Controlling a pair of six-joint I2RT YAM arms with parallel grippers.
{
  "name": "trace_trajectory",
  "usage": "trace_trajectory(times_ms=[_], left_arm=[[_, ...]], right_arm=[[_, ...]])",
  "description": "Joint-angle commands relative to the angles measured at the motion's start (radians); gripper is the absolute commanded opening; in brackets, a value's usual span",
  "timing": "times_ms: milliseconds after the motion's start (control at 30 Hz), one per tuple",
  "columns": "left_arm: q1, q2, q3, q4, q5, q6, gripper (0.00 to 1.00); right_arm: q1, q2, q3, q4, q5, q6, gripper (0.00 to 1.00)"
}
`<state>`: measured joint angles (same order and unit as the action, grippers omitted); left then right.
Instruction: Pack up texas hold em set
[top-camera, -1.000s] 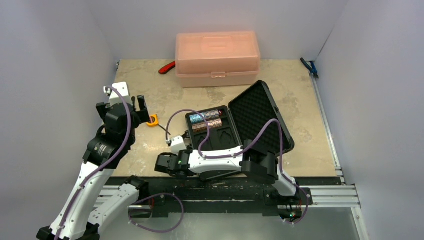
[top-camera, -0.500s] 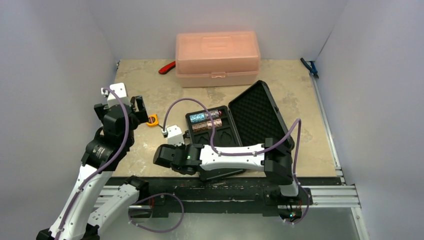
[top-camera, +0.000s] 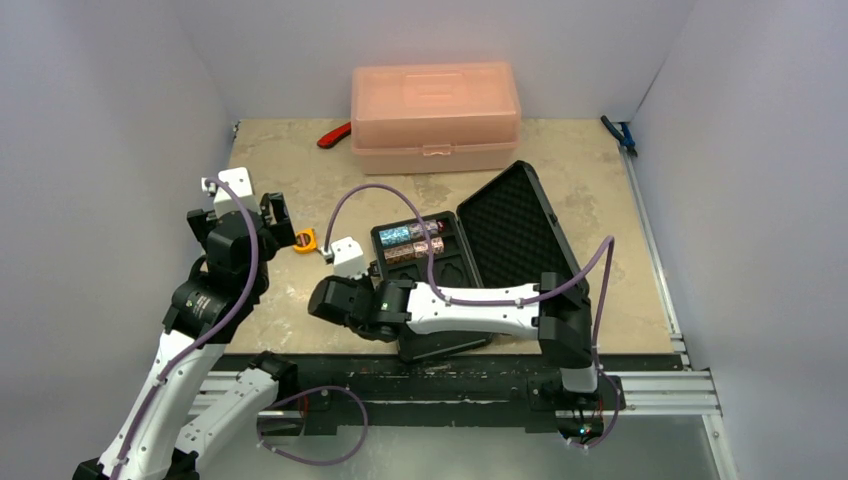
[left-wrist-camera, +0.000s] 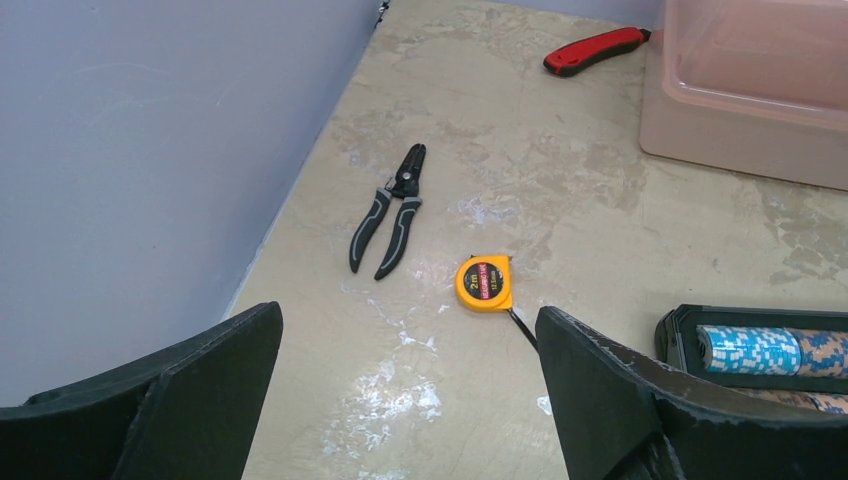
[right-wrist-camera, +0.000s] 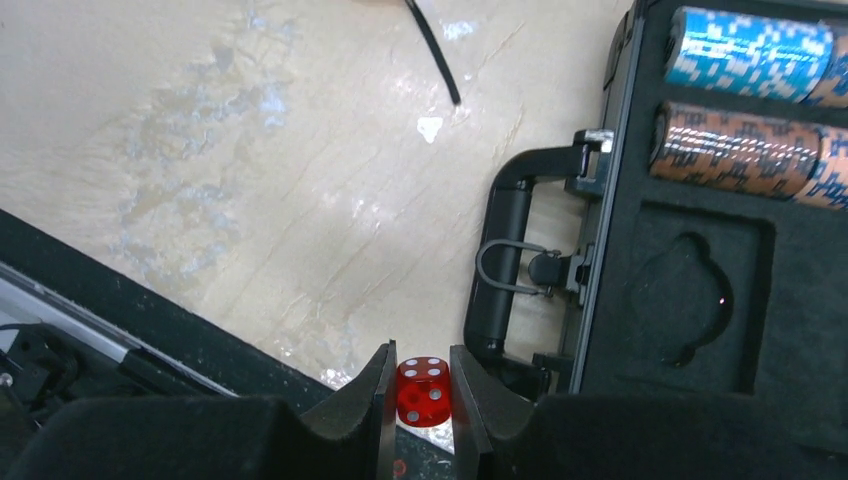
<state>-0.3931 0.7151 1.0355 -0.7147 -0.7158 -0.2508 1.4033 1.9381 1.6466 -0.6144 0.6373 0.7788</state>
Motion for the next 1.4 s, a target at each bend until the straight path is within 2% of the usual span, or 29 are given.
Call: trace_trajectory(times_ms=[0, 400, 800, 1367], left_arm=[[0.002, 0.001, -0.002, 0.04, -0.024, 0.002, 0.98], [0.002, 0.013, -0.003, 0.043, -0.024, 0.006, 0.98], [0.002, 0.022, -0.007, 0.052, 0.054, 0.01, 1.0], [0.002, 0.06, -0.005, 0.055, 0.104, 0.022, 1.0]], right_arm=[[-0.044, -0.077, 0.011, 0.047, 0.025, -0.052, 0.0], [-0.231, -0.2, -0.087, 0.1, -0.035, -0.141, 0.0], [-0.398, -0.308, -0.228, 0.136, -0.065, -0.202, 0.0], [-0.571, -0.326, -0.369, 0.197, -0.135, -0.256, 0.0]])
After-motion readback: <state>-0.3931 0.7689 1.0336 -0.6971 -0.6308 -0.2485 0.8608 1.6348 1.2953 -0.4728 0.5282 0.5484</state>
